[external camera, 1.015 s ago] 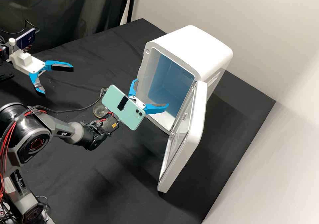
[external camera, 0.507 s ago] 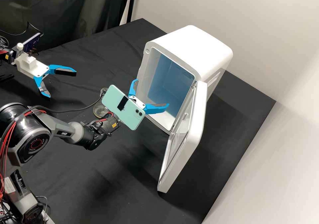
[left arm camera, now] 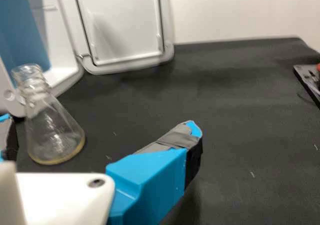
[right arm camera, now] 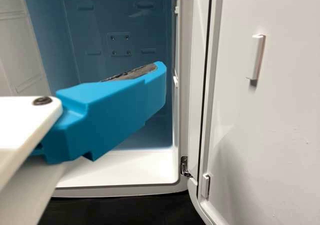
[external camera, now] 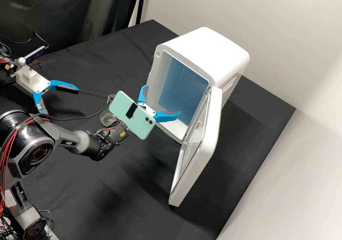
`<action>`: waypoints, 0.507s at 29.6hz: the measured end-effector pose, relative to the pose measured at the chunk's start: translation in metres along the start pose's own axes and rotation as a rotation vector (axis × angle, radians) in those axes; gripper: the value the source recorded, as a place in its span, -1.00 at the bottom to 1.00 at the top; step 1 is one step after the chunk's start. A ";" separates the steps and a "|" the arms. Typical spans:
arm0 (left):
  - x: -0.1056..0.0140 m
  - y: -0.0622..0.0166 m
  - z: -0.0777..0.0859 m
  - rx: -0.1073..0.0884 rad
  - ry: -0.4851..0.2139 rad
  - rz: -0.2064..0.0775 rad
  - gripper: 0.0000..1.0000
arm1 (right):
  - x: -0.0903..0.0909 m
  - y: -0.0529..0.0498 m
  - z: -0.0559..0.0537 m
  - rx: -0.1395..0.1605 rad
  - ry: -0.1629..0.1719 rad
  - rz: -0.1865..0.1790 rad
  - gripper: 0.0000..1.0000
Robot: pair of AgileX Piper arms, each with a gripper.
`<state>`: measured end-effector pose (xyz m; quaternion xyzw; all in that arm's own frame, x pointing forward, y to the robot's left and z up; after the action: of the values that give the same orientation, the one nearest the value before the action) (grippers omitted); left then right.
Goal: Place the flask in the incubator
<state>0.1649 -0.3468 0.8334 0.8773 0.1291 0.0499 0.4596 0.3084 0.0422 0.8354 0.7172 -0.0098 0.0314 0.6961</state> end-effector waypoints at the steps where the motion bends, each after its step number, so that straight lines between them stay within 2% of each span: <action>1: 0.000 -0.0005 0.000 0.005 -0.001 -0.002 1.00 | 0.000 0.000 0.000 0.000 0.000 0.000 1.00; 4: -0.001 -0.0024 0.001 0.010 -0.001 -0.011 1.00 | 0.000 0.000 0.000 0.000 0.000 0.000 1.00; 9: 0.000 -0.0045 0.000 0.002 0.001 -0.022 1.00 | 0.000 0.000 0.000 0.000 0.000 0.000 1.00; 13: -0.003 -0.0043 -0.006 -0.003 0.030 -0.019 1.00 | 0.000 0.000 0.000 0.000 0.000 0.000 1.00; 15: -0.004 -0.0041 -0.011 -0.012 0.051 -0.017 1.00 | 0.000 0.000 0.000 0.000 0.000 0.000 1.00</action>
<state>0.1578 -0.3373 0.8363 0.8718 0.1478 0.0690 0.4620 0.3084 0.0422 0.8354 0.7172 -0.0098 0.0314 0.6961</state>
